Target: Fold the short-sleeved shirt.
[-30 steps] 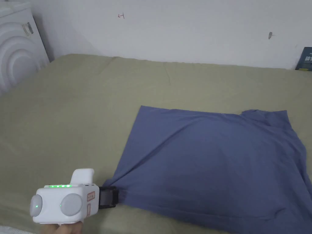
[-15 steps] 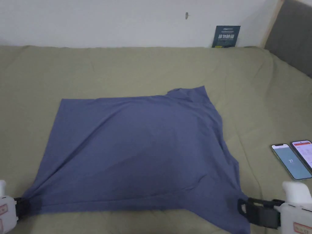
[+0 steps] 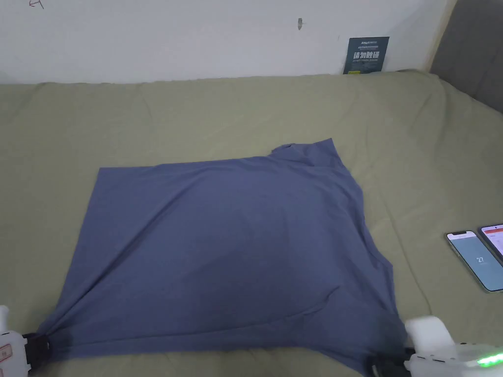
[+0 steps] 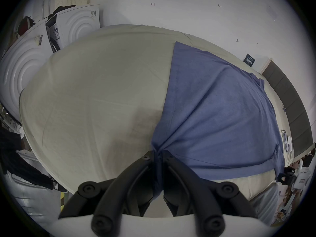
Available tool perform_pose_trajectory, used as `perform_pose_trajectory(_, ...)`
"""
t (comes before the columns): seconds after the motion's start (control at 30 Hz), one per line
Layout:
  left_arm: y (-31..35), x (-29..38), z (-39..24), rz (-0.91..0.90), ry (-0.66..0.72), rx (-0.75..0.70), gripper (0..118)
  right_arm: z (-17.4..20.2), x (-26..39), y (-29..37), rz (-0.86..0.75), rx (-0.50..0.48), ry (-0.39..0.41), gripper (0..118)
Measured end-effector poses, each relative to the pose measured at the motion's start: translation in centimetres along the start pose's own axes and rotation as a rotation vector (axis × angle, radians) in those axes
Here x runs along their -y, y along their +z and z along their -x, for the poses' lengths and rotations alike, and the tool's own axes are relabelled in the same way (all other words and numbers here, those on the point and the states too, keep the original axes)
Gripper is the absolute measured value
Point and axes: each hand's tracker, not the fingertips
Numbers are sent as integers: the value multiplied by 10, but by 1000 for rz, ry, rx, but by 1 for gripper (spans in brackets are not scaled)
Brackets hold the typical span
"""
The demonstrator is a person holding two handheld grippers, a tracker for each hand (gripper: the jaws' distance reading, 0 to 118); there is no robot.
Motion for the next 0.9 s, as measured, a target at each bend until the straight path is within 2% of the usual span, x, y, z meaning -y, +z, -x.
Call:
perform_pose_trajectory(0.03,0,1,0,1,0,-1,7,-4,2,4,-11,-6,-17,36)
perform_pose_trajectory(0.07,0,1,0,-1,-4,-4,7,-6,3,8,-44,9,-42,9)
perform_pose_trajectory(0.1,0,1,-3,-1,-9,-5,7,-9,5,13,-74,-18,-63,6)
perform_pose_trajectory(0.2,2,1,-2,-2,-9,-4,7,-8,3,25,-61,-63,-66,5)
perform_pose_trajectory(0.3,3,-2,2,1,-9,8,7,5,-7,44,-94,-38,-36,5)
perform_pose_trajectory(0.47,14,-17,6,-15,-9,43,7,5,-28,61,-142,-56,-42,5)
perform_pose_trajectory(0.73,31,-66,-10,-85,-22,86,7,2,-98,72,-202,-40,-18,6)
perform_pose_trajectory(0.9,10,-109,-23,-119,-20,93,7,-14,-153,52,-213,-40,-55,5)
